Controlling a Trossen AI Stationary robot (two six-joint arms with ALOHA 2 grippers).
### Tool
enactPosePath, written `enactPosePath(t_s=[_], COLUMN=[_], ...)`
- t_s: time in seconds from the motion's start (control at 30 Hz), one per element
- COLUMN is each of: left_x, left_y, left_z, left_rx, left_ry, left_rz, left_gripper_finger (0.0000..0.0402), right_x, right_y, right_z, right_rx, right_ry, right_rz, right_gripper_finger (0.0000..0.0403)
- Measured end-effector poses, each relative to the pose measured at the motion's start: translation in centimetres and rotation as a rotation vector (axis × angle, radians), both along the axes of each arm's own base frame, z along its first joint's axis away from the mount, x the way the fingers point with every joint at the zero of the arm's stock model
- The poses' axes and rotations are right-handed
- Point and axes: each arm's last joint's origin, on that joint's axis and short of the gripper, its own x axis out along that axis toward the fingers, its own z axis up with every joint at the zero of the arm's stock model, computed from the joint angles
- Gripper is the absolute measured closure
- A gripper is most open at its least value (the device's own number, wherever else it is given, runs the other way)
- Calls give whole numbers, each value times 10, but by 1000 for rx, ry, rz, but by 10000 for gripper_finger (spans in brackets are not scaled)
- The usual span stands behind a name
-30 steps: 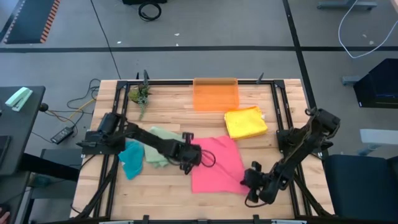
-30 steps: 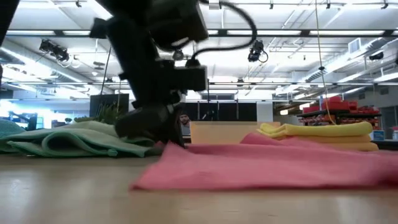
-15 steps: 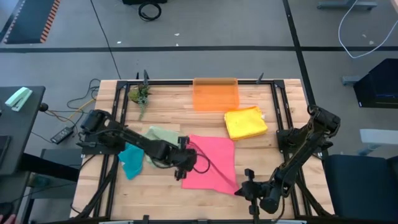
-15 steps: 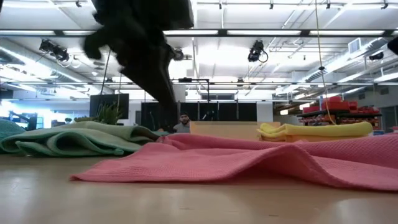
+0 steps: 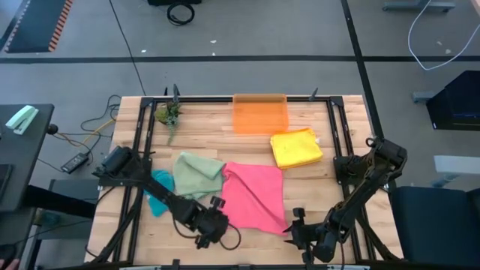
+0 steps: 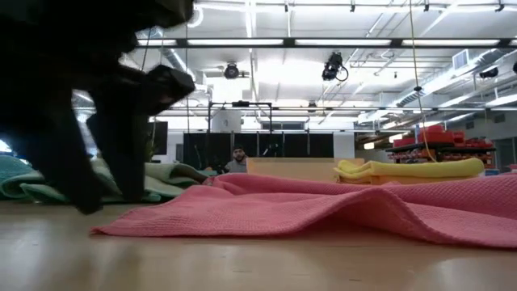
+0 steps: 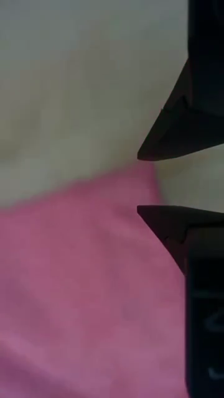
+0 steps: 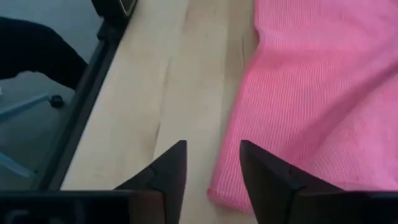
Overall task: Fold microfiber towels
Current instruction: Fold the pink microfiber cloth
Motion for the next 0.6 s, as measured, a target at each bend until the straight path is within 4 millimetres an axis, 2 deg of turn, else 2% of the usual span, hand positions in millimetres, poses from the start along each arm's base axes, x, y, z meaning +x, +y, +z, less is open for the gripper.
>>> enactPosePath(t_s=[0.17, 0.43, 0.6], left_x=[3, 6, 6], left_y=[0, -2, -2], left_z=[-3, -22, -23], left_rx=[-11, -1, -6], left_ry=[-8, 34, 40], left_rz=[25, 45, 50], left_gripper_finger=[279, 299, 317], right_x=[1, 1, 7], right_y=[1, 1, -4], right_z=[-2, -3, -19], right_rx=[1, -14, -31], right_ry=[-3, 13, 87], right_rz=[3, 35, 36], right_gripper_finger=[235, 236, 236])
